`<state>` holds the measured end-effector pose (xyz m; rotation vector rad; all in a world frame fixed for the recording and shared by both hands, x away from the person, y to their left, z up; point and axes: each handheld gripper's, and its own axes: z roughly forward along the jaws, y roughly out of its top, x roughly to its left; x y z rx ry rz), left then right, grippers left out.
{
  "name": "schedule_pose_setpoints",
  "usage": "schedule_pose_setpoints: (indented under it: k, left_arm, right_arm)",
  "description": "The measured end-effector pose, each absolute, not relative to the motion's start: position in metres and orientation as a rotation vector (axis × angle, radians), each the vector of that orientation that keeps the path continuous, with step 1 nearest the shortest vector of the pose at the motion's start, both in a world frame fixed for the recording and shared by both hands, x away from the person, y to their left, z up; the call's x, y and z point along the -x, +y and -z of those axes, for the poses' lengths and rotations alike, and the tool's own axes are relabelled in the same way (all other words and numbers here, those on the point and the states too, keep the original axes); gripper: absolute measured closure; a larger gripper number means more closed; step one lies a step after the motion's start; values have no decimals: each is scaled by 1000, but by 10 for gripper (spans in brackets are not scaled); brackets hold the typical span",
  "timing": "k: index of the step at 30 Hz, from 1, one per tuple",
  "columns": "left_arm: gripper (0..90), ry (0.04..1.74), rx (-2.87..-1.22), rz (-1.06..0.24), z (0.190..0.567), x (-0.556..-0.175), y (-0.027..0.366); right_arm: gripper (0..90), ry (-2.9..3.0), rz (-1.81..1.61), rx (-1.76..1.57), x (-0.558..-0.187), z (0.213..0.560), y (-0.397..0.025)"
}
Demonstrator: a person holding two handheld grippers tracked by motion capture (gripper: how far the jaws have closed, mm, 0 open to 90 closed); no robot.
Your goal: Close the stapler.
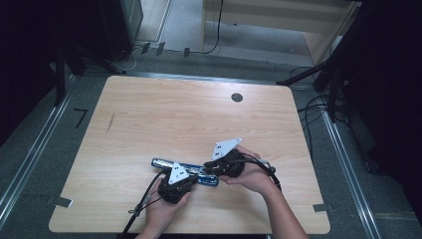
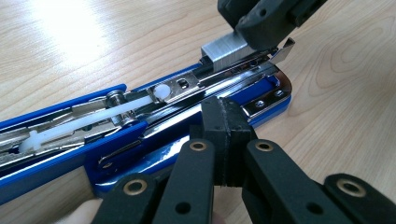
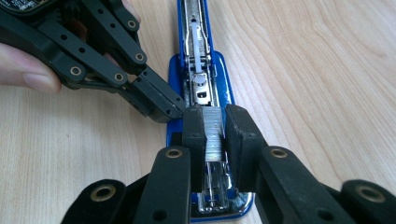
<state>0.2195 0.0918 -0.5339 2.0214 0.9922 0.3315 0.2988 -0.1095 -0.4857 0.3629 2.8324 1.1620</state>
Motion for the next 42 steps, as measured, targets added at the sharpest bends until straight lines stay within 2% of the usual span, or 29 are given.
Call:
schedule_pose_setpoints:
  k: [42]
  left_arm:
    - [900,994,-2019,-330,534,-219,92]
  right_arm:
    - [796,2877,-1090,-323,-299,491,-107]
